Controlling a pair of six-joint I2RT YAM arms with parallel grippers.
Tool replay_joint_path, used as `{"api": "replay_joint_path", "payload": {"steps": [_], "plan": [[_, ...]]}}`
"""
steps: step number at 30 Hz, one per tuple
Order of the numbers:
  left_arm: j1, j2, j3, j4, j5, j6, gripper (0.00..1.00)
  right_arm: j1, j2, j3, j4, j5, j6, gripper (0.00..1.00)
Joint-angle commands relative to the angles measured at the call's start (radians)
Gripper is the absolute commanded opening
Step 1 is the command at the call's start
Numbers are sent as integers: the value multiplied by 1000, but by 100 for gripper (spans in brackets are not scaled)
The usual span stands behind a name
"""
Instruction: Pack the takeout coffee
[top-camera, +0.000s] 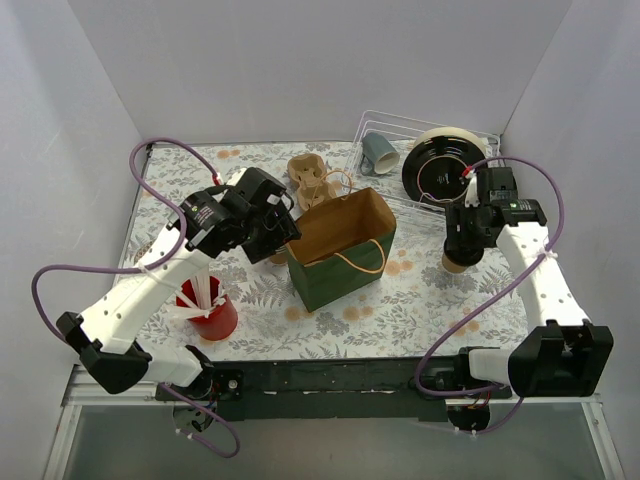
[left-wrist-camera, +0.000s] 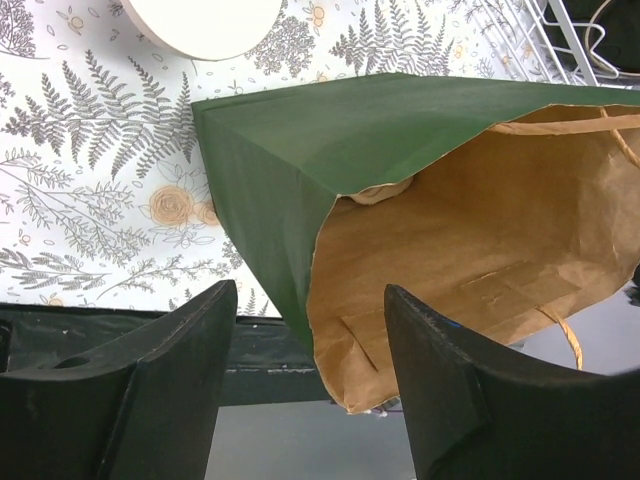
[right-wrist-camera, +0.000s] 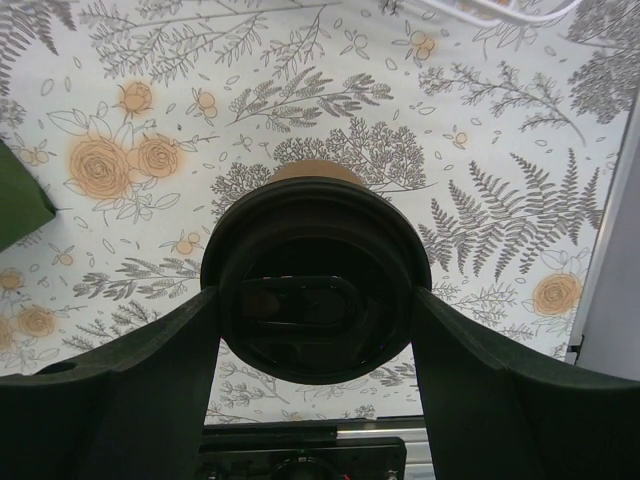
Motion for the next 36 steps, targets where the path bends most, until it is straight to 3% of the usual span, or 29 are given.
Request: {"api": "replay_joint_path", "payload": {"steps": [1,4,7,11,12,15,21,27,36], "plan": [[4,-42,15,-22,21,-14,59,-1,-44,104,-67,-2,-22,54],[3,-45,-33,21,58,8,58,-1,-47,199,-119,-14,-29,53],[3,-53,-82,59,57,32,49,2,-45,325,-174,-25,-40,51],[4,-73,-105,162,72,109,24,2,-41,489,-222,-98,-75,50],[3,-88,-120,194,84,135,13,2,-45,515,-222,-139,-92,50],[3,-129,-164,366,153,288,0,2,-80,598,-176,-248,-114,50],[3,-128,-200,568,247,490,0,4,-159,661,-46,-434,-126,46],[4,-174,-332,769,281,557,0,19,-327,462,167,-733,-155,46],[35,28,-154,610,412,543,0,24,-415,388,293,-905,-120,46]]}}
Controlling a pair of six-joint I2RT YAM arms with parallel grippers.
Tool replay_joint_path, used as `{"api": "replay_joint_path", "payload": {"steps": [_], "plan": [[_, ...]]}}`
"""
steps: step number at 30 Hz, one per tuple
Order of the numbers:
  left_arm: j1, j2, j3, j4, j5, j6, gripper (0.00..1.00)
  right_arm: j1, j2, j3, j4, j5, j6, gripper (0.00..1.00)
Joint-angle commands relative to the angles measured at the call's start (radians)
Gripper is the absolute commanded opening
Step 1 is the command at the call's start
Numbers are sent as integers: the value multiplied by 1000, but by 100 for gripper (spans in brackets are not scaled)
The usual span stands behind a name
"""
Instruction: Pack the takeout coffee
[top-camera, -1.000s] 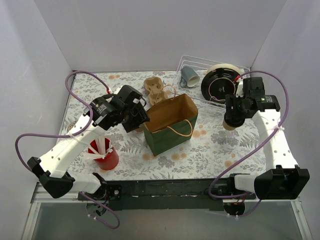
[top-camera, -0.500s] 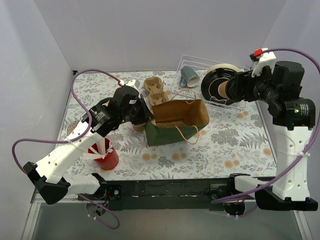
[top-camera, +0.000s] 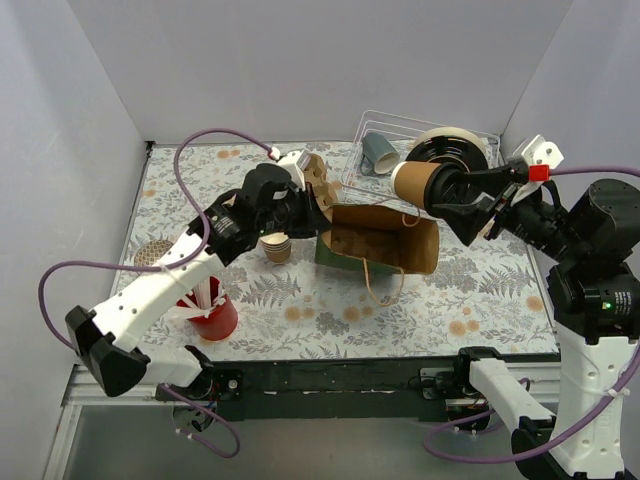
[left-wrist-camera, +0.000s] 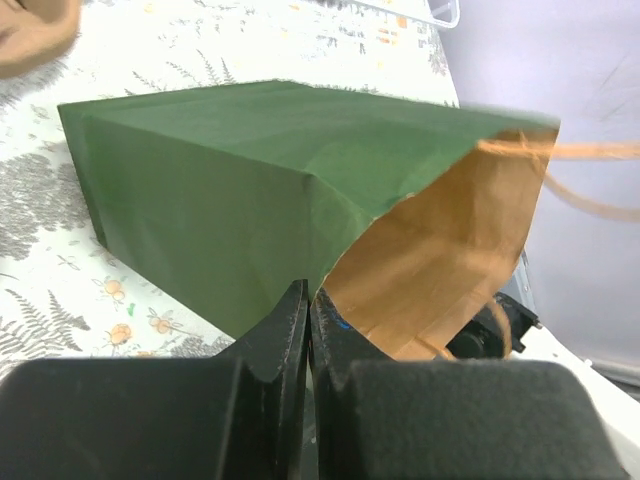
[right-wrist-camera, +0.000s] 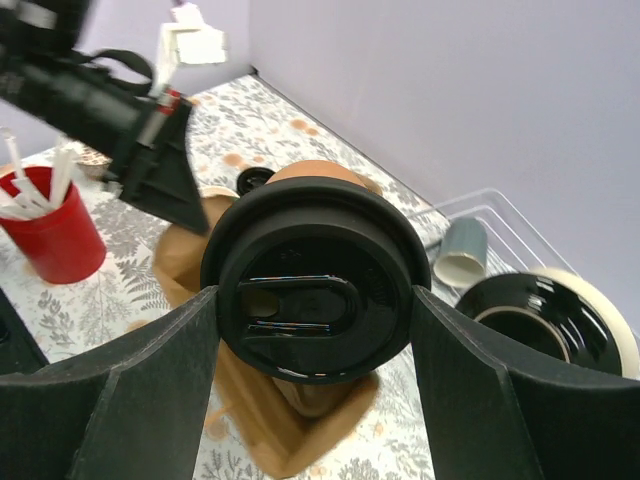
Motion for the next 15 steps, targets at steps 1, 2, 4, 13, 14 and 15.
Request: {"api": "replay_joint_path", "payload": {"steps": [1,2,4,13,14,15], "plan": [[24,91,118,-69,90,20,0,4,-21,-38,143,-150,31,46],[33,102,130,-94,91,20,0,3,-27,-44,176,-157,39,46],[53,131,159,-112,142,21,0,4,-36,-53,194,-178,42,47],[82,175,221,-158,207,69,0,3,-9,-122,24,-177,-165,47],[82,175,219,-159,210,75,0,3,-3,-139,5,-180,-201,47],[82,177,218,-159,217,80,0,4,2,-148,-13,-180,-215,46]]}}
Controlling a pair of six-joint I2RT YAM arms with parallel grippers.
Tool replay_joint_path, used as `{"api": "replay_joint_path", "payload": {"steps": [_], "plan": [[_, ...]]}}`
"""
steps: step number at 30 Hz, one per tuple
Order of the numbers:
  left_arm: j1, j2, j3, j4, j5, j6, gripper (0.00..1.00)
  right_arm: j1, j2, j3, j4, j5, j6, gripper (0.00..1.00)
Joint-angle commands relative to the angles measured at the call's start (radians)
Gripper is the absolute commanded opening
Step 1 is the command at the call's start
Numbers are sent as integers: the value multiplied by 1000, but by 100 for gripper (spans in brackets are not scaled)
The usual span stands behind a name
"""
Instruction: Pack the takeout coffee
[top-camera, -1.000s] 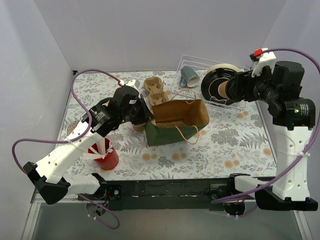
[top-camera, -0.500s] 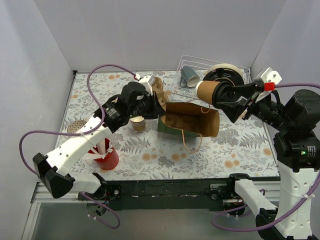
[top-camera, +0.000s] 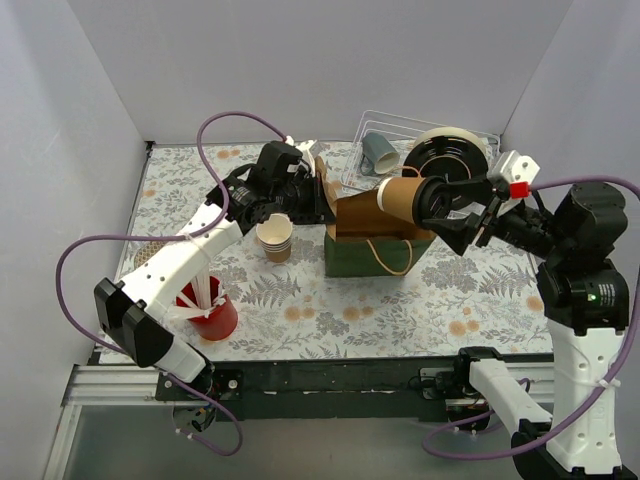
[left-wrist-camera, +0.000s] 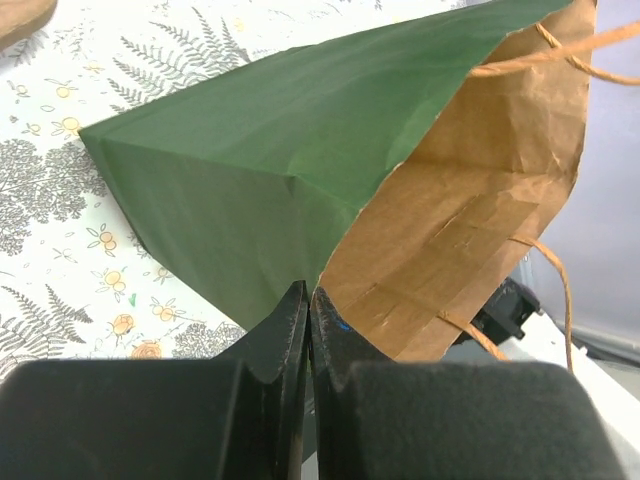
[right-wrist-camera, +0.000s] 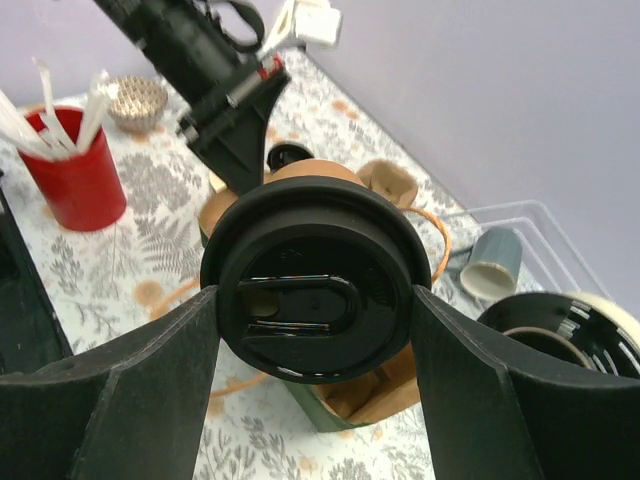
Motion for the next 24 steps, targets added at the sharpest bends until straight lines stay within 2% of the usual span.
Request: {"api": "replay_joint_path", "payload": {"steps": [1,5,9,12,13,15,20,22,24], "plan": [[0,-48,-1,-8,62,50,0,6,29,-47,-111,0,-138,46],[0,-65,-39,16,85,77,0,41,32,-61,-188,91,-213,46],[0,-103,-76,4,0,82,0,128,72,-24,-263,191,-288,44],[0,-124,-95,-7,-25,99,0,246,124,25,-321,332,-311,44],[0,-134,-104,10,-41,105,0,320,159,65,-335,396,-314,44],[0,-182,-156,47,-54,136,0,395,207,96,-358,449,-305,43],[0,-365,-372,347,-47,275,0,636,261,136,-331,733,-300,42],[0,-400,-409,397,-82,283,0,746,290,137,-332,827,-305,42],[0,-404,-411,397,-30,291,0,812,310,137,-329,941,-306,42]]}}
